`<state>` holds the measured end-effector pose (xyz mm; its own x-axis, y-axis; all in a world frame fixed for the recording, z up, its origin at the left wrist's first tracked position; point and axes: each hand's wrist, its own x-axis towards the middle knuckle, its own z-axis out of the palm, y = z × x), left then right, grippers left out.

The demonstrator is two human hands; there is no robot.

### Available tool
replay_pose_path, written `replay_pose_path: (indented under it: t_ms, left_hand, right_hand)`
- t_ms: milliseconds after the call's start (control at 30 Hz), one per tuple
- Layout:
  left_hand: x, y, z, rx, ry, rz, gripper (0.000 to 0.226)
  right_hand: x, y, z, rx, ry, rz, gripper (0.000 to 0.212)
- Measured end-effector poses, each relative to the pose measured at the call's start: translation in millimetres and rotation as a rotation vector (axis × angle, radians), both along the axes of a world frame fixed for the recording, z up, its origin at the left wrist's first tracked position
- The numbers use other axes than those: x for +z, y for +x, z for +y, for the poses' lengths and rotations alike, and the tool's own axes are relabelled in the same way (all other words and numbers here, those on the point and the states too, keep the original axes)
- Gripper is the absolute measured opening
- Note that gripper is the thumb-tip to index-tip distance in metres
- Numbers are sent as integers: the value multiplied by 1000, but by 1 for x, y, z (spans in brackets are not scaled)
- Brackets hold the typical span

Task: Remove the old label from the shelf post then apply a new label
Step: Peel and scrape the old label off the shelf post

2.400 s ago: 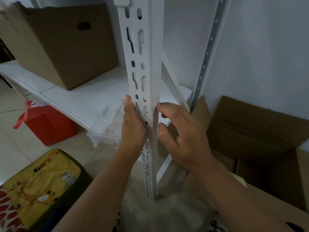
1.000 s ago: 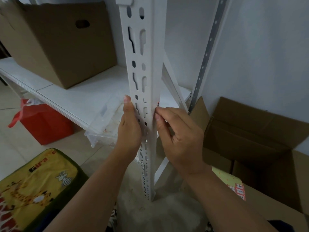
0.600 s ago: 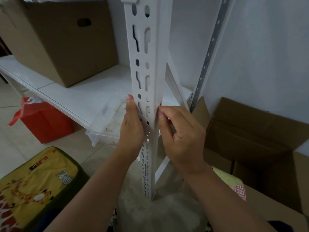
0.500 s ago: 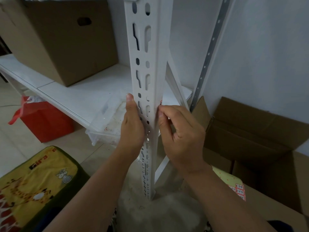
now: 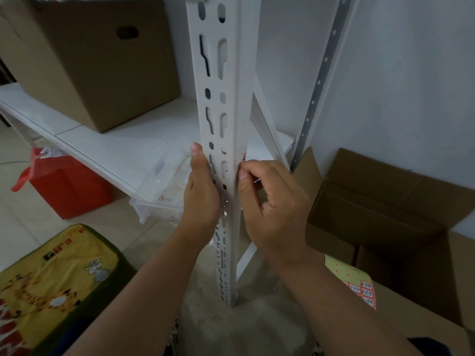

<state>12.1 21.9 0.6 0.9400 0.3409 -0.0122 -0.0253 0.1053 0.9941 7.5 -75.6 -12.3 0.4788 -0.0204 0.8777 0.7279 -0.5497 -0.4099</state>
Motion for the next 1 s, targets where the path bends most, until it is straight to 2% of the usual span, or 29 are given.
replay_pose_path:
  t_ms: [1000]
  left_hand:
    - [2, -2, -1, 27, -7, 27, 64]
  right_hand:
    - [2, -4, 10, -25, 69, 68, 12]
